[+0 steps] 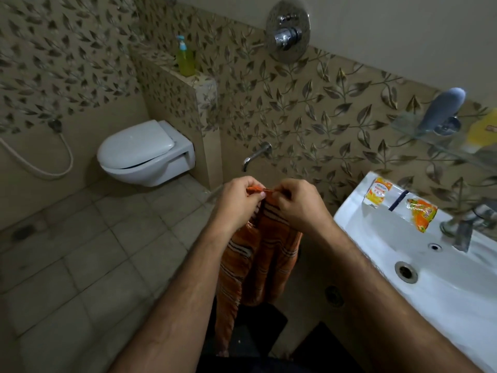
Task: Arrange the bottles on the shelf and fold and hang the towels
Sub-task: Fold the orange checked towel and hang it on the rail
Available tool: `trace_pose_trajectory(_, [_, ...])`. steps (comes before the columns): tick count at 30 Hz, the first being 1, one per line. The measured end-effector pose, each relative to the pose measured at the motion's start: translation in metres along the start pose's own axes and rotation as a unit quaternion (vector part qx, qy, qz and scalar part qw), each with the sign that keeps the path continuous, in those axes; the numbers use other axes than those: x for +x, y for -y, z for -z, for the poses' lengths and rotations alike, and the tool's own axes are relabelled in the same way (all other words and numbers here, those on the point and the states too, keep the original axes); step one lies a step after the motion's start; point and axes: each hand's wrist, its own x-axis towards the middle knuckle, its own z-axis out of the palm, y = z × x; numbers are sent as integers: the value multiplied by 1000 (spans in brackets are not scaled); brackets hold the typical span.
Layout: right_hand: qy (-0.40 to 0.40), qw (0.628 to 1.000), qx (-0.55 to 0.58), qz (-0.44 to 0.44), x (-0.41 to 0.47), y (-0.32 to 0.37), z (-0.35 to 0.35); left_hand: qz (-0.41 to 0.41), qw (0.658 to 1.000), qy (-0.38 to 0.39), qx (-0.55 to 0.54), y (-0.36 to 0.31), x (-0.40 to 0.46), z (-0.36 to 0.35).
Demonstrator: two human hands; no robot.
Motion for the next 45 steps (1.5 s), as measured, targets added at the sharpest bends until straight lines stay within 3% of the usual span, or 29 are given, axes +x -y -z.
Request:
trace_pose_trajectory(5, [86, 990, 101, -53, 0, -5, 6, -40, 993, -76, 84, -18, -7, 11])
trace_pose_trajectory(12, [217, 934, 262, -108, -1, -29, 1, -58, 984, -135, 104, -29, 1, 40])
trace_pose_trajectory(17, [191, 951, 233, -65, -4, -34, 3, -43, 978, -163, 125, -31, 6, 54])
trace_pose_trajectory(22, [168, 944, 278, -48, -13, -35, 10, -34, 971, -192, 141, -29, 11, 65])
trace_pose_trajectory(26, [121, 956, 258, -75, -15, -39, 10, -37, 969, -197, 148, -26, 16, 67])
trace_pose_trajectory(31, [72, 993, 87, -21, -12, -40, 16, -27, 972, -188, 141, -20, 21, 64])
trace_pose_trajectory(38, [140, 985, 97, -10, -12, -38, 24, 7, 974, -170, 148, -3, 29, 61])
trace_pose_trajectory(45, [43, 994, -98, 39, 1, -36, 31, 84, 987, -63, 123, 39, 33, 39])
